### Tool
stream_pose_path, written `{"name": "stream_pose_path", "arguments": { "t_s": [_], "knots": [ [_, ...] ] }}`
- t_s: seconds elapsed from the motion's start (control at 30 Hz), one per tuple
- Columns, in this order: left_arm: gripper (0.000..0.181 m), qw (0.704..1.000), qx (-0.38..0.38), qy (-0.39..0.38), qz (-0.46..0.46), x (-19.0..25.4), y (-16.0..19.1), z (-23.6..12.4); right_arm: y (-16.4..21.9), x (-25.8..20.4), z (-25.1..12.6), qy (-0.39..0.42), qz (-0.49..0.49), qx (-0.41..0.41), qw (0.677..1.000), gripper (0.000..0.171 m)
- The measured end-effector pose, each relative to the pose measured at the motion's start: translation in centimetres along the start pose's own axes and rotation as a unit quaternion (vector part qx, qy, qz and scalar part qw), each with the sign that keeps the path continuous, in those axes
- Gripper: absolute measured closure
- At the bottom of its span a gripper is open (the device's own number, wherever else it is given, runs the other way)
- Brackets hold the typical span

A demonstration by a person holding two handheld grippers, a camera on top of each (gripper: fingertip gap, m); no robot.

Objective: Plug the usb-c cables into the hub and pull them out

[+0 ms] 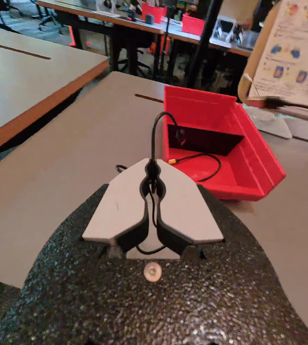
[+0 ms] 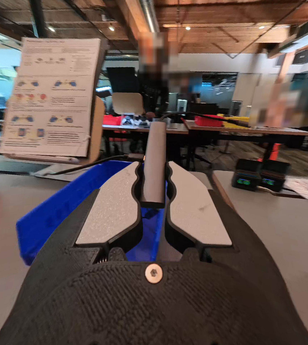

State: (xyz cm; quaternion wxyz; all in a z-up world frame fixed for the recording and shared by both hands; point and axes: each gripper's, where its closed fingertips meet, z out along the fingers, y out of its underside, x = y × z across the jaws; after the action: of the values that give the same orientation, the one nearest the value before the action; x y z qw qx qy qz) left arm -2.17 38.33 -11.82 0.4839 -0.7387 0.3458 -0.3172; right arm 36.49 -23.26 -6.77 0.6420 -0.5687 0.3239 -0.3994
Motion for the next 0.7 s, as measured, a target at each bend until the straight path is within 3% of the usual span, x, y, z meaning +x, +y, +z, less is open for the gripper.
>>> {"name": "stream_pose_path", "arguments": {
  "t_s": [0.07, 0.13, 0.23, 0.37, 0.57, 0.63, 0.7],
  "knots": [
    [0.181, 0.999, 0.025, 0.007, -0.046, -2.0, -0.7, -0.7, 0.1, 0.7, -0.3, 0.001, 0.003, 0.0, 1.0, 0.147],
    [0.181, 0.995, 0.055, 0.072, -0.032, 0.4, -1.3, -1.3, -0.7, -1.6, -0.3, -0.073, 0.033, 0.018, 0.997, 0.147],
    [0.181, 0.984, 0.047, 0.154, 0.073, 6.3, -0.9, -1.7, -1.5, -7.5, -0.1, -0.173, -0.007, 0.005, 0.985, 0.148],
    [0.18, 0.946, 0.095, 0.263, 0.164, 14.6, -1.4, -3.2, -2.5, -16.4, -0.4, -0.292, 0.009, -0.005, 0.956, 0.147],
    [0.18, 0.936, 0.083, 0.281, 0.196, 21.1, 1.7, -1.4, 1.2, -26.8, -0.4, -0.363, 0.057, -0.068, 0.927, 0.147],
    [0.18, 0.932, 0.08, 0.26, 0.241, 22.4, 3.6, -0.5, 3.3, -29.6, -0.6, -0.386, 0.058, -0.082, 0.917, 0.147],
    [0.18, 0.904, 0.088, 0.265, 0.324, 24.0, 6.0, -0.1, 5.3, -31.4, -0.7, -0.391, 0.056, -0.094, 0.914, 0.147]
  ]
}}
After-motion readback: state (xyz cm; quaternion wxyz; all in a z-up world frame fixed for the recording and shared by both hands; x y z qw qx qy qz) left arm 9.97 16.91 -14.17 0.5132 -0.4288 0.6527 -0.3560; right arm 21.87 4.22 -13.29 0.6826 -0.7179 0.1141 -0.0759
